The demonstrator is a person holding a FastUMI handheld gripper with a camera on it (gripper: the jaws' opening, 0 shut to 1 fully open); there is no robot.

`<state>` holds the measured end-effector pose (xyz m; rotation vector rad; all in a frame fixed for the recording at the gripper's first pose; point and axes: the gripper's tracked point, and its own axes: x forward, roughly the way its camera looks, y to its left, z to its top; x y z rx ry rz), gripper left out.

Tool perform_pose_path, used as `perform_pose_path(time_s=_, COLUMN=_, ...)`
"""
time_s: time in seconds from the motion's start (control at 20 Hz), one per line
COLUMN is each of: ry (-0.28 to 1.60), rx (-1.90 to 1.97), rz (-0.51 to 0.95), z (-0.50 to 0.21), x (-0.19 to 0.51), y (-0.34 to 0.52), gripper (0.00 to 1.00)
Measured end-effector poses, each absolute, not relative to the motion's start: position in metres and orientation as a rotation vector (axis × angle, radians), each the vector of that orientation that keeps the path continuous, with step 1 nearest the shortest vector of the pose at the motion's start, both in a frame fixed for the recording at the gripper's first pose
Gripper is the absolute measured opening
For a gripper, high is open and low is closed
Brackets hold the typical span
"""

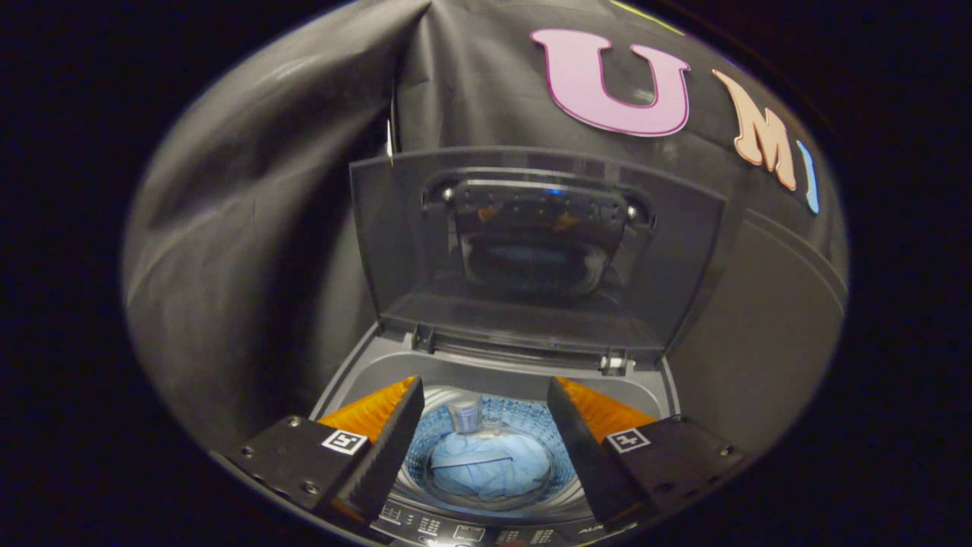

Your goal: Put the clothes into the washing machine and then close the washing machine lid.

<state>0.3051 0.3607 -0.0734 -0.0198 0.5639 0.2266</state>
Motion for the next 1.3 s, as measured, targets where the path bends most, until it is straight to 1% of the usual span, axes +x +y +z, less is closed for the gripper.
perform_pose_path(time_s=0.4, ry=0.397, rx=0.007, rz=0.178, z=0.023, x=0.332, y=0.347, gripper=0.98)
perform_pose_path(time_s=0.55, ry=0.314, rx=0.041, rz=0.167, z=0.058, x=0.352, y=0.346, gripper=0.98)
perform_pose_path(time_s=0.8, ry=0.142, rx=0.014, rz=0.11, z=0.106, x=0.391, y=0.332, gripper=0.97)
perform_pose_path(time_s=1.05, ry=0.053, rx=0.033, rz=0.09, z=0.115, x=0.434, y=0.333, gripper=0.97)
perform_pose_path(time_s=1.2, ry=0.037, rx=0.008, rz=0.122, z=0.105, x=0.456, y=0.347, gripper=0.97)
perform_pose_path(time_s=1.3, ry=0.052, rx=0.023, rz=0.097, z=0.093, x=0.467, y=0.347, gripper=0.97)
